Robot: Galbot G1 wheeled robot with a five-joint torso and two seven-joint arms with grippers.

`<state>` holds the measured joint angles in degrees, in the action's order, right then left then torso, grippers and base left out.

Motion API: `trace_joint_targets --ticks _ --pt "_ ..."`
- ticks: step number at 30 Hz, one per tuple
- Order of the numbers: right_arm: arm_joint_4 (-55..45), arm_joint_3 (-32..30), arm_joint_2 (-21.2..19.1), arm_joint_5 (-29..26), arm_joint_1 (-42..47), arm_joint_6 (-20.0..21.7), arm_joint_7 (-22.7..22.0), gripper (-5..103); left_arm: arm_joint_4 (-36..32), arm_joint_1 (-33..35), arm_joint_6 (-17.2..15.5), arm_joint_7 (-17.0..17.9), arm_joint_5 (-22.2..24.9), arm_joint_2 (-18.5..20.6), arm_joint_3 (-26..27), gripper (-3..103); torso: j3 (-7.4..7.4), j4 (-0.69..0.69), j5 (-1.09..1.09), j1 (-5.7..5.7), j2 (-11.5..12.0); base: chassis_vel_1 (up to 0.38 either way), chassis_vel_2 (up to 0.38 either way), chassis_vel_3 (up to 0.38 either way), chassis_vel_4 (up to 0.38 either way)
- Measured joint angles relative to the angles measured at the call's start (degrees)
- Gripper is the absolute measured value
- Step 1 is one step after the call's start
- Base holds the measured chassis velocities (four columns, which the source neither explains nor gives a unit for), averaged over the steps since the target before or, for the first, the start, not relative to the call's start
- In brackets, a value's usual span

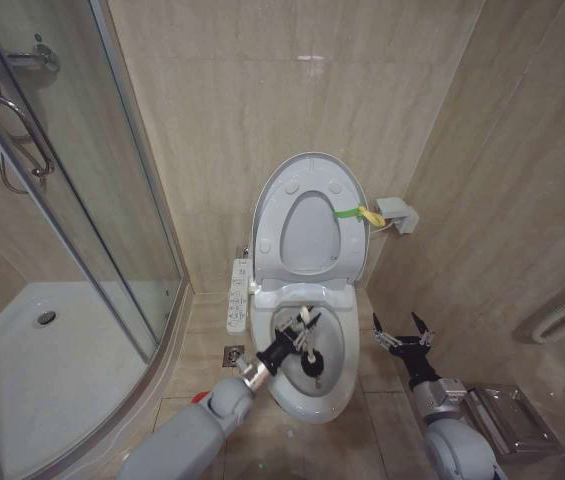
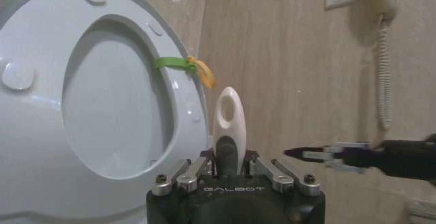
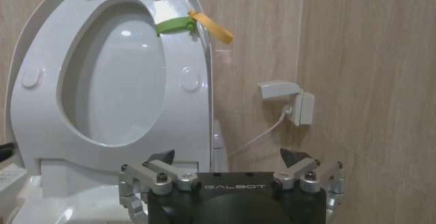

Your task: Open the toilet lid, clean the toilet bowl with a toilet brush, close the toilet lid, and flush.

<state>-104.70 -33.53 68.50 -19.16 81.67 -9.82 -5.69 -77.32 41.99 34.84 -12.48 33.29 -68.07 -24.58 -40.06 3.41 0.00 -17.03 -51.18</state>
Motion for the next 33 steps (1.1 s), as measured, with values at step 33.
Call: trace_joint_targets --ticks 33 --pt "0.0 0.0 0.0 0.0 0.0 0.0 0.0 100 8.7 -0.9 2.8 -3.0 -1.3 -3.3 1.8 24 0.0 0.0 0.0 0.0 0.0 0.0 0.0 0.0 0.0"
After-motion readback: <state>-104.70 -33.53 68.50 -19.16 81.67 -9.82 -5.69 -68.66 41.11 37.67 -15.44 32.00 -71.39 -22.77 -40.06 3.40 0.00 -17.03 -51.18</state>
